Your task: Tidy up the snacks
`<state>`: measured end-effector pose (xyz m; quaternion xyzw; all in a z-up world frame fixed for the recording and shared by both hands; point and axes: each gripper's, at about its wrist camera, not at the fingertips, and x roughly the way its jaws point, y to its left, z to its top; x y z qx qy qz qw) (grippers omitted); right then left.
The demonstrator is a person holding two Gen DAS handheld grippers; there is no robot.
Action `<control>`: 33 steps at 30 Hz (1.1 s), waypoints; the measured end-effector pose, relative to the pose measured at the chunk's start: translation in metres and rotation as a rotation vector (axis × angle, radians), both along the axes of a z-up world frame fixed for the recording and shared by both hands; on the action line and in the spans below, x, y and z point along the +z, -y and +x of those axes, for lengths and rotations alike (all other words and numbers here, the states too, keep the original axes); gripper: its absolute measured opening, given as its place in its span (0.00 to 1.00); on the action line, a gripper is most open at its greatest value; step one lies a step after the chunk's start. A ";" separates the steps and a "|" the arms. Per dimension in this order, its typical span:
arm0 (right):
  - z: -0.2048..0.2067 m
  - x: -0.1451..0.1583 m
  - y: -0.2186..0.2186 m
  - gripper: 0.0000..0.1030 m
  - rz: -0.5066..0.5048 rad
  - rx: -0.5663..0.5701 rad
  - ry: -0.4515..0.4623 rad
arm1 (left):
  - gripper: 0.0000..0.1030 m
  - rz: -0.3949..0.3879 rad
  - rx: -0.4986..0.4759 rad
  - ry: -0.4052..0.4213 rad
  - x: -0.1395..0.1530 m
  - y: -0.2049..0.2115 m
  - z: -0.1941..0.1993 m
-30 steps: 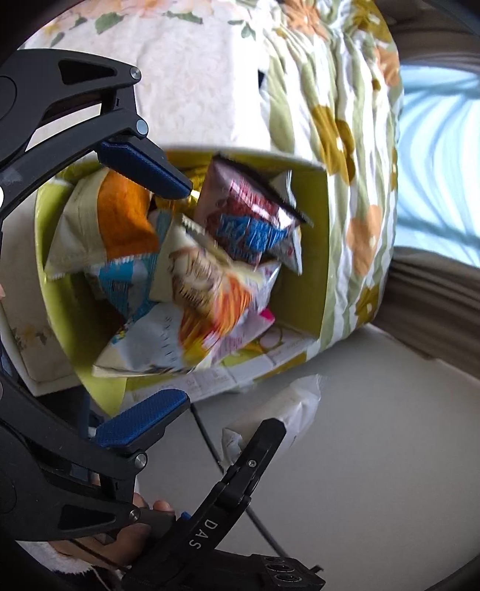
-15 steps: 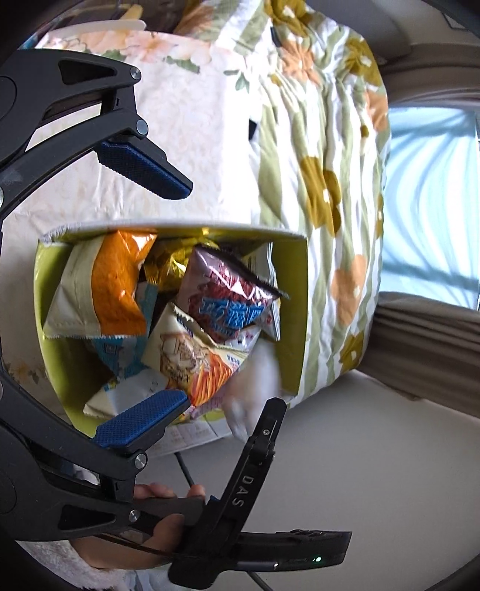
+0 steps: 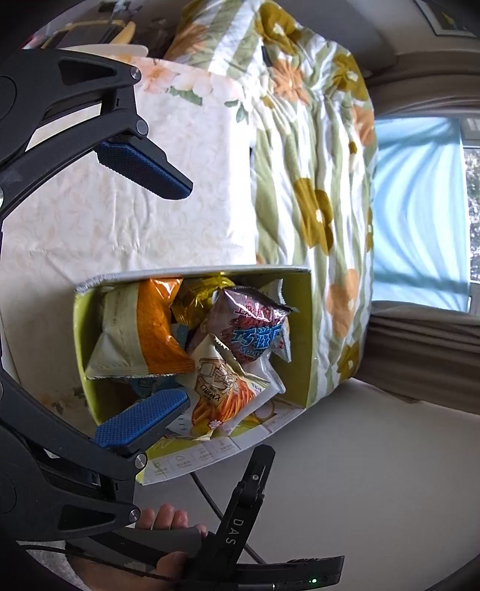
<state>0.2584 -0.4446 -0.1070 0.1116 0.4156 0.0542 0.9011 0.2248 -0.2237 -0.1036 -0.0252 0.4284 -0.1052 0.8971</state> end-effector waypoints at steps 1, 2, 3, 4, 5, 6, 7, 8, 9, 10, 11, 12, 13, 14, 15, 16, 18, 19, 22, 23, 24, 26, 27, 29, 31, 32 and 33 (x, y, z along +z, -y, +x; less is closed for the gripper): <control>-0.007 0.006 -0.004 0.92 -0.006 -0.002 0.013 | 0.99 0.002 -0.002 0.015 0.006 -0.004 -0.006; -0.014 0.012 -0.008 0.92 -0.013 -0.004 0.026 | 0.99 0.006 -0.002 0.030 0.011 -0.009 -0.011; -0.021 0.018 -0.013 0.92 -0.022 -0.006 0.040 | 0.99 0.013 -0.001 0.048 0.018 -0.015 -0.017; -0.030 0.025 -0.019 0.92 -0.032 -0.007 0.055 | 0.99 0.020 0.002 0.064 0.024 -0.020 -0.023; -0.038 0.031 -0.023 0.92 -0.038 -0.007 0.069 | 0.99 0.025 0.006 0.081 0.031 -0.026 -0.029; -0.047 0.037 -0.029 0.92 -0.046 -0.007 0.085 | 0.99 0.031 0.011 0.099 0.038 -0.033 -0.036; -0.057 0.044 -0.035 0.92 -0.056 -0.006 0.101 | 0.99 0.036 0.016 0.119 0.045 -0.040 -0.044; -0.066 0.050 -0.041 0.92 -0.066 -0.005 0.117 | 0.99 0.041 0.022 0.134 0.052 -0.046 -0.050; -0.076 0.055 -0.048 0.92 -0.079 -0.004 0.131 | 0.99 0.051 0.031 0.155 0.059 -0.055 -0.060; -0.088 0.062 -0.056 0.92 -0.093 -0.002 0.146 | 0.99 0.062 0.039 0.170 0.064 -0.061 -0.067; -0.099 0.067 -0.065 0.92 -0.106 0.001 0.159 | 0.99 0.075 0.049 0.185 0.070 -0.069 -0.076; -0.108 0.071 -0.071 0.92 -0.115 0.003 0.167 | 0.99 0.090 0.060 0.200 0.075 -0.076 -0.085; -0.118 0.075 -0.079 0.92 -0.123 0.006 0.178 | 0.99 0.099 0.067 0.210 0.078 -0.082 -0.092; -0.128 0.078 -0.085 0.92 -0.129 0.007 0.188 | 0.99 0.108 0.075 0.221 0.082 -0.089 -0.100; -0.138 0.080 -0.091 0.92 -0.133 0.007 0.197 | 0.99 0.115 0.082 0.229 0.085 -0.095 -0.108; -0.148 0.082 -0.098 0.92 -0.137 0.004 0.201 | 0.99 0.120 0.088 0.235 0.087 -0.101 -0.115; -0.165 0.082 -0.109 0.92 -0.141 0.005 0.202 | 0.99 0.125 0.098 0.245 0.089 -0.112 -0.130; -0.172 0.081 -0.113 0.92 -0.141 0.009 0.202 | 0.99 0.123 0.100 0.251 0.091 -0.116 -0.138; -0.192 0.078 -0.126 0.92 -0.153 -0.001 0.204 | 0.99 0.125 0.103 0.263 0.091 -0.127 -0.159; -0.196 0.077 -0.128 0.92 -0.155 -0.007 0.206 | 0.99 0.126 0.100 0.265 0.092 -0.128 -0.164; -0.202 0.075 -0.130 0.92 -0.160 -0.013 0.206 | 0.99 0.125 0.095 0.269 0.093 -0.130 -0.170; -0.210 0.074 -0.134 0.92 -0.166 -0.019 0.205 | 0.99 0.125 0.091 0.276 0.093 -0.133 -0.179; -0.215 0.073 -0.137 0.92 -0.170 -0.022 0.205 | 0.99 0.124 0.089 0.278 0.094 -0.135 -0.183; -0.220 0.072 -0.140 0.92 -0.173 -0.027 0.206 | 0.99 0.121 0.085 0.284 0.094 -0.138 -0.190; -0.224 0.072 -0.142 0.92 -0.176 -0.030 0.206 | 0.99 0.115 0.080 0.286 0.093 -0.138 -0.194; -0.226 0.072 -0.143 0.92 -0.176 -0.032 0.208 | 0.99 0.110 0.078 0.286 0.093 -0.139 -0.195; -0.225 0.072 -0.143 0.92 -0.175 -0.032 0.208 | 0.99 0.107 0.075 0.287 0.094 -0.139 -0.196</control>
